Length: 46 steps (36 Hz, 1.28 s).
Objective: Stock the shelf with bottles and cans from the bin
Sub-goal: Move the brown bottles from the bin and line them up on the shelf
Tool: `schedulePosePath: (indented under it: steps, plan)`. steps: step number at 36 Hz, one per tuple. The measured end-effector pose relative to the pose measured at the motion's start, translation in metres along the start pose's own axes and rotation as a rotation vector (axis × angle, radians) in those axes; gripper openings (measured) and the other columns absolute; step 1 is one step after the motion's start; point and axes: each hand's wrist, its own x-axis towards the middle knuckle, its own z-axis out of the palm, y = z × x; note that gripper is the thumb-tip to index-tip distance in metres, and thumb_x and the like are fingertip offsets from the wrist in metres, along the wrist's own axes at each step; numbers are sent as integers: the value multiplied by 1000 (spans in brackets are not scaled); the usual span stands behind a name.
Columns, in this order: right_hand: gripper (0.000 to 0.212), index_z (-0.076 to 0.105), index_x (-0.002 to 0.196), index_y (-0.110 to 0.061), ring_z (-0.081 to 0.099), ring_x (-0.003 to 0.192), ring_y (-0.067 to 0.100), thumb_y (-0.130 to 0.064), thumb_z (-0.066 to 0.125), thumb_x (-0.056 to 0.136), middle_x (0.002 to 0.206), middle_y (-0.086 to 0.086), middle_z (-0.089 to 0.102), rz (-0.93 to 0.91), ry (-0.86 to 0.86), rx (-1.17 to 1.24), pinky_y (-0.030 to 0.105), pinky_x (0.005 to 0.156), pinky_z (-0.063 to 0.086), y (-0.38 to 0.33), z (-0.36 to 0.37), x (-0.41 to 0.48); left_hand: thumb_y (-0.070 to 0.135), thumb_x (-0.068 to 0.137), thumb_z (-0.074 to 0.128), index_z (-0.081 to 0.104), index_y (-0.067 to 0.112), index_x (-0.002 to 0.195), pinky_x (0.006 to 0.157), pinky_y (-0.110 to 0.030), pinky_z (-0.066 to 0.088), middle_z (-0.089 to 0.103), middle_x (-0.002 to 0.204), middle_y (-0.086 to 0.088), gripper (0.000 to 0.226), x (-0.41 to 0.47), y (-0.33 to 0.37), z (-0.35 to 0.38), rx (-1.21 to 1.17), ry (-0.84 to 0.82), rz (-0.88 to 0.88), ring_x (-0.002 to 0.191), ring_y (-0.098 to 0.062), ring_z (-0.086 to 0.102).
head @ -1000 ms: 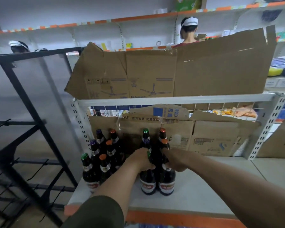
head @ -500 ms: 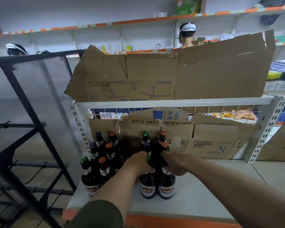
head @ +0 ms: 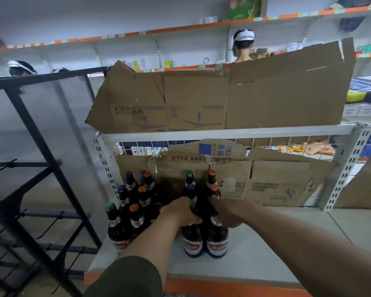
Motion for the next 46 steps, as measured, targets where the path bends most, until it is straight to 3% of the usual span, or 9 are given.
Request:
schedulePosePath:
  steps: [4,9,12,16,21,24,32,39,46]
  plan:
    - [44,26,130,-19,61,93,32,-33,53,97,105,16,62,5,47,37,50,84,54,0,3,-1,65,47,68,64,28,106,84,-48,61,70,91,3,70,6,-4,5,-4,33,-26,85,-23,69]
    - [59,18,143,-26,61,92,30,-30,53,96,104,13,62,8,44,89,50,85,55,2,6,-1,55,70,80,44,26,135,101,-46,48,60,129,4,79,-21,14,-5,88,84,-39,122,-26,58]
    - [64,17,149,-33,60,97,29,-31,53,96,113,11,63,-24,27,111,47,87,54,3,0,-8,60,57,82,46,34,138,102,-47,50,61,134,7,92,-21,21,-18,56,61,-8,120,-23,60]
    - [71,19,154,-36,48,127,29,-39,58,95,146,1,46,-76,22,170,41,102,43,16,-21,-26,64,58,80,55,36,129,95,-40,53,63,127,6,80,-18,35,-36,-38,123,-14,113,-21,61]
    - [64,27,154,-30,45,132,25,-33,59,98,149,-1,41,-48,63,179,31,102,38,51,-43,-55,52,85,66,50,24,132,96,-41,52,57,129,-2,57,-27,63,-45,-17,251,-15,115,-26,57]
    - [72,25,154,-33,44,134,25,-36,64,95,154,2,38,53,89,250,33,105,41,85,-44,-66,52,91,64,52,25,130,97,-41,52,58,126,2,49,-26,90,-39,-15,288,69,112,-22,61]
    - [80,30,153,-26,48,130,28,-36,73,86,149,6,44,227,183,277,32,100,45,177,-32,-103,53,101,51,41,21,151,112,-41,41,48,152,1,60,-15,186,4,38,263,264,134,-20,50]
    - [71,35,147,-16,48,130,27,-34,71,88,146,7,47,434,273,333,32,104,39,255,-16,-175,36,102,59,40,13,150,106,-32,39,43,154,-7,58,3,286,44,39,137,426,137,-24,46]
    - [67,41,140,-14,53,121,28,-36,73,85,139,10,51,749,407,431,31,92,46,323,13,-277,40,94,64,55,25,125,97,-39,52,62,131,1,35,10,390,83,143,1,625,109,-19,60]
